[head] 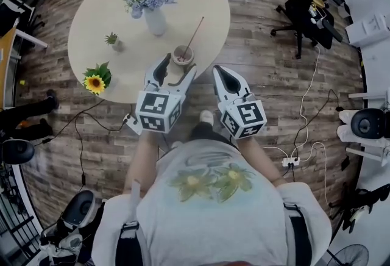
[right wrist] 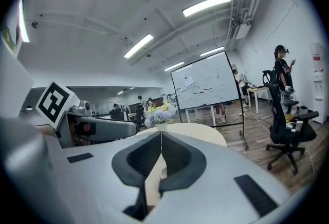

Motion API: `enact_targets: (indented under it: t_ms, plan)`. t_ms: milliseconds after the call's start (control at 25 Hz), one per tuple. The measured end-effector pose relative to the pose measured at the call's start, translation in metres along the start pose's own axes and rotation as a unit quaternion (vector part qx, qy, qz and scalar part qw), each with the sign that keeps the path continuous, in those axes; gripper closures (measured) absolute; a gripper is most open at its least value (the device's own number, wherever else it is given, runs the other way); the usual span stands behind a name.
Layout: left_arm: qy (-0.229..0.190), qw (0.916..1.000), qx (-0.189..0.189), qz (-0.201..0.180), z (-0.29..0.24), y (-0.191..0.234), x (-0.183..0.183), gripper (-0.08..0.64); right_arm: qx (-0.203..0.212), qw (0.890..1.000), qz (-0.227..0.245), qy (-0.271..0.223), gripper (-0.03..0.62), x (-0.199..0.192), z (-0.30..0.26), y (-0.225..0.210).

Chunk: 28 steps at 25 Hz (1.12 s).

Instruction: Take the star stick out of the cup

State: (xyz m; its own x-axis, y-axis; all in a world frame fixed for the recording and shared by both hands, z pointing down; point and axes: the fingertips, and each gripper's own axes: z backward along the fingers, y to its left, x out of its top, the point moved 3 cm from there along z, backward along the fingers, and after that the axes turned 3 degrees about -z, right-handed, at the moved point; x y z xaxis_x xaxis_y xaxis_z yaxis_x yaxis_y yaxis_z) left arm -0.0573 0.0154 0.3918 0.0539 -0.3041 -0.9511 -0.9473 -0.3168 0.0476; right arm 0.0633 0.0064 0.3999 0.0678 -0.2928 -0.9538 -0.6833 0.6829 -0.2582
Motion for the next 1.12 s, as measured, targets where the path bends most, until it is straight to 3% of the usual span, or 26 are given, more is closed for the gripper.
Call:
enact_targets:
  t_ms: [520, 1120]
  plan:
    - [0.026, 0.9980, 0.057, -0.006, -0.052, -0.001, -0.003, 0.265, 0.040, 0.999, 0.001, 0.006, 0.574, 0.003, -0.006, -0.052]
    - [0.063, 0.9959, 0.065, -0.005, -0.087, 0.009, -0.011, 0.265, 0.055, 0.998, -0.007, 0.022, 0.574, 0.007, -0.020, -0.070]
